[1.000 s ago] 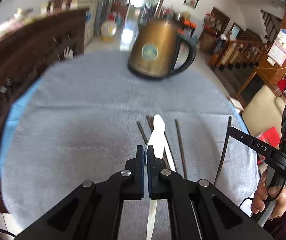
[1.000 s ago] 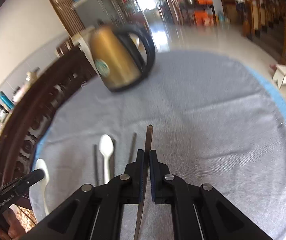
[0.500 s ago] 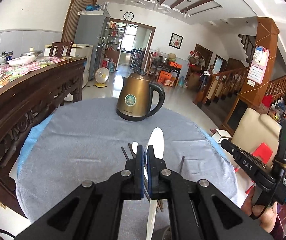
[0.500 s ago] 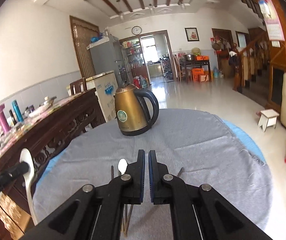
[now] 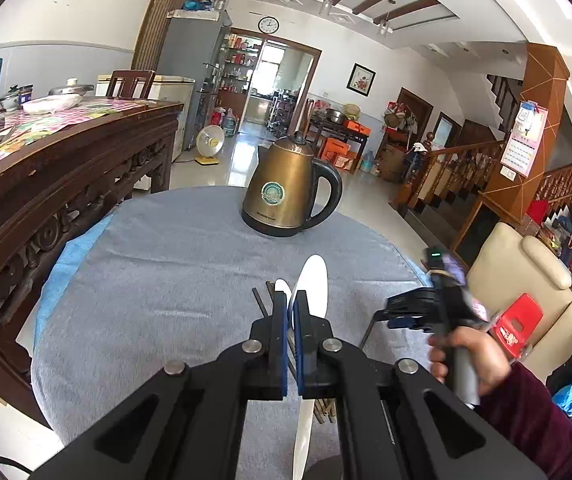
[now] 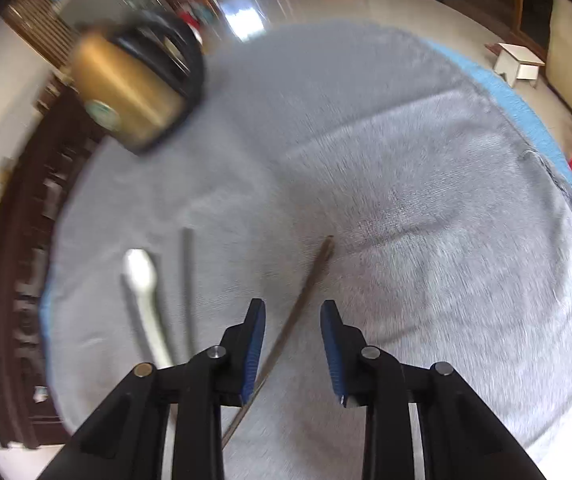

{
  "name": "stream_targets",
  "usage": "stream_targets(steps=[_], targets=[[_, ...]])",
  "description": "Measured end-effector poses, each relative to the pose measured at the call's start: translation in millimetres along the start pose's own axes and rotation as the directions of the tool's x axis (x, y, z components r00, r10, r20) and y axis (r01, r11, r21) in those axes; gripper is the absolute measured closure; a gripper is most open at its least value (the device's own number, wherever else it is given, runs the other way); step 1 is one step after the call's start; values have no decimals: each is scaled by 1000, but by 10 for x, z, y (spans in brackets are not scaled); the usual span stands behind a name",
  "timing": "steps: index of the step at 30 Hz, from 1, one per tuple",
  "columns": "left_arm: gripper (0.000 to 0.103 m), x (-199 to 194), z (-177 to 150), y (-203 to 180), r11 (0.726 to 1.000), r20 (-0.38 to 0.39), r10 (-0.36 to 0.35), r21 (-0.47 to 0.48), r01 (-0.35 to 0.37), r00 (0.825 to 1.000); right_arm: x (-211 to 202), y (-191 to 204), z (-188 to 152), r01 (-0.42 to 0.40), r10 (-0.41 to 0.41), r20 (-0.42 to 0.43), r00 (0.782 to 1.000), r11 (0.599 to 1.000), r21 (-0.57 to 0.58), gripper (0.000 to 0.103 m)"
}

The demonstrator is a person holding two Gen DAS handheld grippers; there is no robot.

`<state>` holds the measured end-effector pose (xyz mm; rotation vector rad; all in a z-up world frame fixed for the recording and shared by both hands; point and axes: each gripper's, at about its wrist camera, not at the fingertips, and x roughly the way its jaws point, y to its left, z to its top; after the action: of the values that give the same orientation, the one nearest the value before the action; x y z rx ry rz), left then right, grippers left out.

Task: Organize utensils
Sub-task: 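Lift the spoon with the left tool while the right tool lifts the chopstick toward the holder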

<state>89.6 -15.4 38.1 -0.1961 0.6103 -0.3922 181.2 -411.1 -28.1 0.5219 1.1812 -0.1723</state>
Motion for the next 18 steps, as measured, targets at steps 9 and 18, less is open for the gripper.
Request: stream_targets(steps=[9, 18], targets=[[100, 51, -43, 123, 1000, -27, -15, -21, 15, 1000, 399, 272, 47, 240, -241, -10, 971, 969, -57, 87], [100, -136, -83, 62, 1000, -5, -15, -23, 14, 1000, -251, 369, -413, 100, -72, 204, 976, 986, -131, 96]])
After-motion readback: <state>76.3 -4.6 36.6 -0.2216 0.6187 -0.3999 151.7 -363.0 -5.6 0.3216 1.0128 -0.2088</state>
